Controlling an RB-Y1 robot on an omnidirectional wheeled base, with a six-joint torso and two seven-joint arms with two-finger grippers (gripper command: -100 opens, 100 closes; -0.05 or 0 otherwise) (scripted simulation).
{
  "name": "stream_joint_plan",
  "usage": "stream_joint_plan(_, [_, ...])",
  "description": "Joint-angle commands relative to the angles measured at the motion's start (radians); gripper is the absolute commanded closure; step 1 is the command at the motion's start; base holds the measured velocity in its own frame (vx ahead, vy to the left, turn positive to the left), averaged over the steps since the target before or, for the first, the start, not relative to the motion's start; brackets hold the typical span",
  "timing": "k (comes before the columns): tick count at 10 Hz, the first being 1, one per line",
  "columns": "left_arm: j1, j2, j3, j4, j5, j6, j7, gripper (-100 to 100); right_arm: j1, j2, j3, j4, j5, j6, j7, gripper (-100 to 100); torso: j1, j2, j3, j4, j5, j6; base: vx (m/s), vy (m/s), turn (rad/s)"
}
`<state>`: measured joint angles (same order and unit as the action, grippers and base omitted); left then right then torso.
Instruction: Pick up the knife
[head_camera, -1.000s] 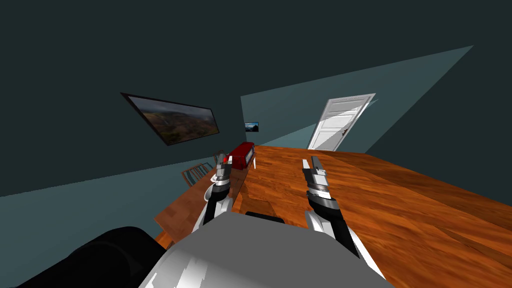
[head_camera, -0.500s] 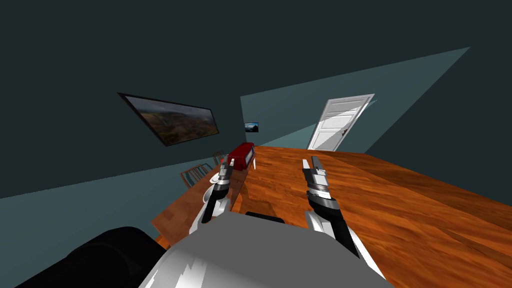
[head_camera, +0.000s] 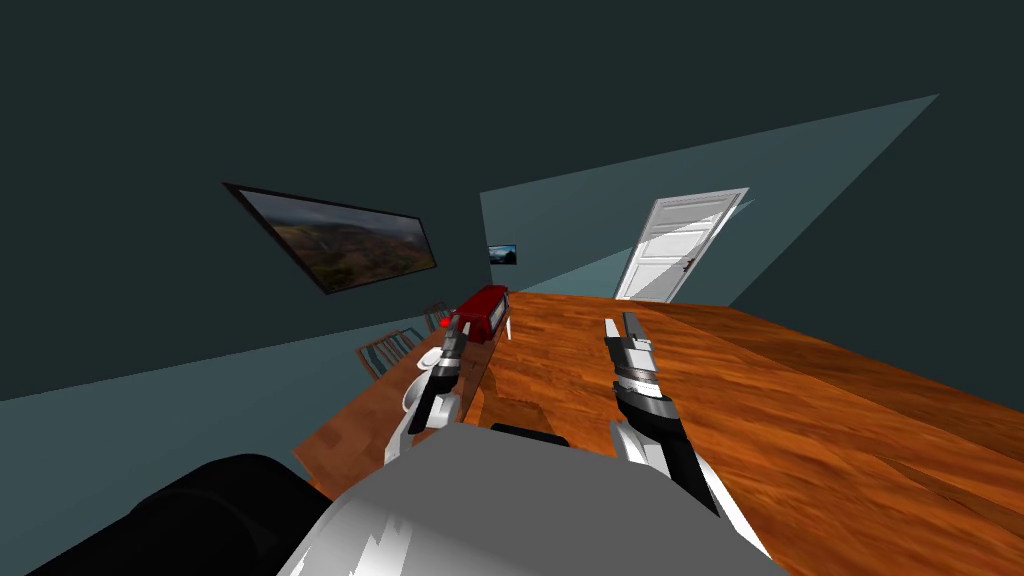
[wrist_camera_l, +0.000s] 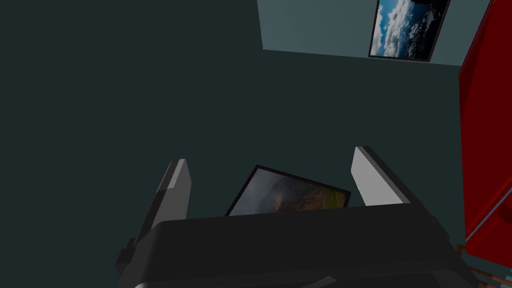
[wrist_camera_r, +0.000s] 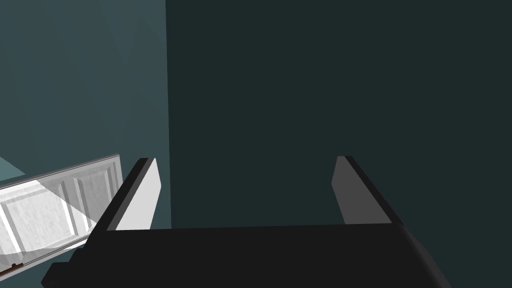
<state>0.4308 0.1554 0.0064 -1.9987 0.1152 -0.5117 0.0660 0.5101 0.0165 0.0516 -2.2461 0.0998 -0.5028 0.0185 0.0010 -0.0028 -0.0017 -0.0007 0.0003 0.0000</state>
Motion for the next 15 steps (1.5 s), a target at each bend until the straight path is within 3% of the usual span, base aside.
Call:
stream_joint_plan(1, [-0.015, 0.006, 0.010, 0.049, 0.019, 0.024, 0.016, -100, 0.000, 0.000, 0.000, 0.000, 0.000, 0.000, 0.000, 0, 0.000, 0.000, 0.000, 0.000, 0.000, 0.000, 0.035, 0.005, -0.010])
stream_joint_plan(3, [-0.030, 0.009, 0.019, 0.090, 0.037, 0.044, 0.031, -100, 0.000, 0.000, 0.000, 0.000, 0.000, 0.000, 0.000, 0, 0.000, -0.001, 0.000, 0.000, 0.000, 0.000, 0.045, 0.003, -0.009])
stream_joint_plan(5, [-0.061, 0.012, 0.039, 0.170, 0.073, 0.086, 0.061, -100, 0.000, 0.000, 0.000, 0.000, 0.000, 0.000, 0.000, 0, 0.000, 0.000, 0.000, 0.000, 0.000, 0.000, 0.043, 0.013, -0.015])
stream_joint_plan(10, [-0.093, 0.013, 0.060, 0.266, 0.112, 0.130, 0.094, -100, 0.000, 0.000, 0.000, 0.000, 0.000, 0.000, 0.000, 0, -0.001, 0.000, 0.000, 0.000, 0.000, 0.000, 0.035, 0.007, -0.008])
stream_joint_plan(12, [-0.127, 0.010, 0.082, 0.340, 0.152, 0.175, 0.126, -100, 0.000, 0.000, 0.000, 0.000, 0.000, 0.000, 0.000, 0, 0.000, 0.000, 0.000, 0.000, 0.000, 0.000, 0.047, 0.012, -0.013])
stream_joint_plan(15, [-0.144, 0.007, 0.092, 0.408, 0.172, 0.198, 0.143, -100, 0.000, 0.000, 0.000, 0.000, 0.000, 0.000, 0.000, 0, 0.000, 0.000, 0.000, 0.000, 0.000, 0.000, 0.037, 0.011, -0.009])
